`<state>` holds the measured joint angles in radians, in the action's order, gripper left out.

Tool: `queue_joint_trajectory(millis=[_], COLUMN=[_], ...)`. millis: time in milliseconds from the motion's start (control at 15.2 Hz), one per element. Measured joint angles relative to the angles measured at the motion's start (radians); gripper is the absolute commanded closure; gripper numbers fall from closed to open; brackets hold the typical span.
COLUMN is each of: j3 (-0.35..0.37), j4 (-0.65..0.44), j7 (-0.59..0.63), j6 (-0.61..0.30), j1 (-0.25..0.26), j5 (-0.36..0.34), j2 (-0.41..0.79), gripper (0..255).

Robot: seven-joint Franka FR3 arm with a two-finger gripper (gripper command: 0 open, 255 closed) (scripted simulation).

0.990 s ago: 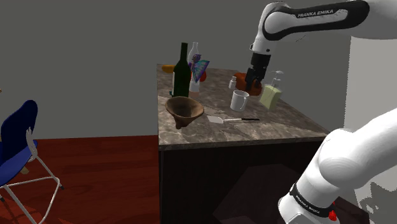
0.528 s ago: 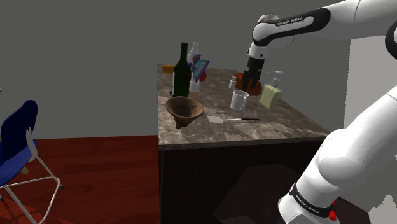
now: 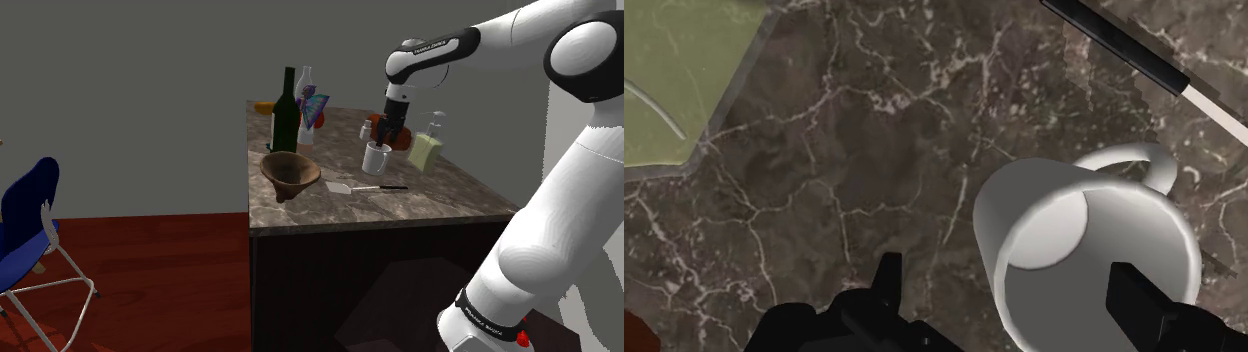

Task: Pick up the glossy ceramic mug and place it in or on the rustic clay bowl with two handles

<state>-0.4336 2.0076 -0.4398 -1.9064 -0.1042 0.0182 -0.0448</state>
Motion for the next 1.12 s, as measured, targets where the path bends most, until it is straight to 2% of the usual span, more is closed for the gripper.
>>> queue_joint_trajectory(millis=[330,726,792,1122], j3=[0.000,-0.001,-0.001,-0.001], j4=[0.048,0.057,0.057,0.057], j7=[-0.005,-0.006,-0.006,-0.006], j6=[-0.062,-0.072,-0.072,-0.072], j1=[0.000,0.000,0.000,0.000], j5=[0.008,0.008,0.008,0.008], j2=[0.016,0.016,0.016,0.016], gripper=[0,0,255,255])
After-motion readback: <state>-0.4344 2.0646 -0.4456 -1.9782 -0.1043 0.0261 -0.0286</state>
